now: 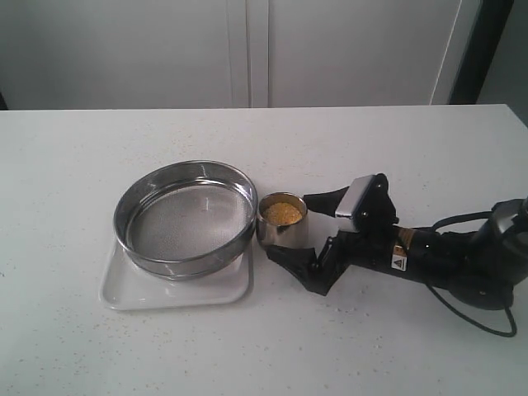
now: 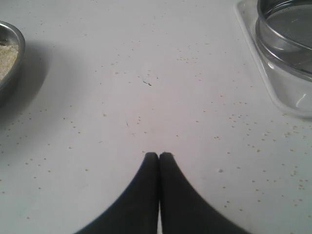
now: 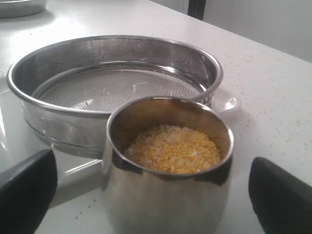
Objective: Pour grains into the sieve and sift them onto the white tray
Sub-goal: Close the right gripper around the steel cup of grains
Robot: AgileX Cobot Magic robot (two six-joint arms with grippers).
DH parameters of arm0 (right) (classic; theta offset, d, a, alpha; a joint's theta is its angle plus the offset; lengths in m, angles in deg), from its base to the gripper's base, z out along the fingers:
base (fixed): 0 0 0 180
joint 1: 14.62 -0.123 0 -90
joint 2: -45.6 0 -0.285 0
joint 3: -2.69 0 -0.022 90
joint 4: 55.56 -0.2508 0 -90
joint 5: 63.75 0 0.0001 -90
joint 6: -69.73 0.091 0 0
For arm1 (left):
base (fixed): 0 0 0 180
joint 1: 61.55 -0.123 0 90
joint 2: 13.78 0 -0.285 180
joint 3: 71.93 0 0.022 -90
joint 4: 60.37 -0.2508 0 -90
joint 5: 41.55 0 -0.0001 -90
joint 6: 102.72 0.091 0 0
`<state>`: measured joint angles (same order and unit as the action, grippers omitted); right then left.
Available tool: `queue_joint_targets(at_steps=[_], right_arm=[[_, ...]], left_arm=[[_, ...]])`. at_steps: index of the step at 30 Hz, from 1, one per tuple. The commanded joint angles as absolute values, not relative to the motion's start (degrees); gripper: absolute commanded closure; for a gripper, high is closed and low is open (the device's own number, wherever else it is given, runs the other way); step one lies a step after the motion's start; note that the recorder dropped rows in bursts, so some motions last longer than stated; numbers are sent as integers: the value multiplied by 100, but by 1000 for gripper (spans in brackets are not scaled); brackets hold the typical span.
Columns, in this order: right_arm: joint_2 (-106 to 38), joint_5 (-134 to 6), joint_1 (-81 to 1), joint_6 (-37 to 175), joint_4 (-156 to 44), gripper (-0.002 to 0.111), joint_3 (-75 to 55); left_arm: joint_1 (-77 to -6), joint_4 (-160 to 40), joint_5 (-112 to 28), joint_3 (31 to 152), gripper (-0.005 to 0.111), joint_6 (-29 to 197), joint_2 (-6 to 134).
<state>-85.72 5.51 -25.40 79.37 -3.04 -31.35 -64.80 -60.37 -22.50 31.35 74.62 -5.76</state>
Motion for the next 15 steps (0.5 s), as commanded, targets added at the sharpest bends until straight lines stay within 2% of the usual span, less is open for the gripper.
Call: queue_joint_targets(at_steps=[1,15], right_arm=[[-8862,621,-2607,7897,-341,5,-2959],[-9255,621,-2780,8157,-328,5,-2359]], left_arm=[[-6479,-6002,-2203,3085,107,7461,-599],[-6479,-6002,-2203,3085,107,7461,-599]])
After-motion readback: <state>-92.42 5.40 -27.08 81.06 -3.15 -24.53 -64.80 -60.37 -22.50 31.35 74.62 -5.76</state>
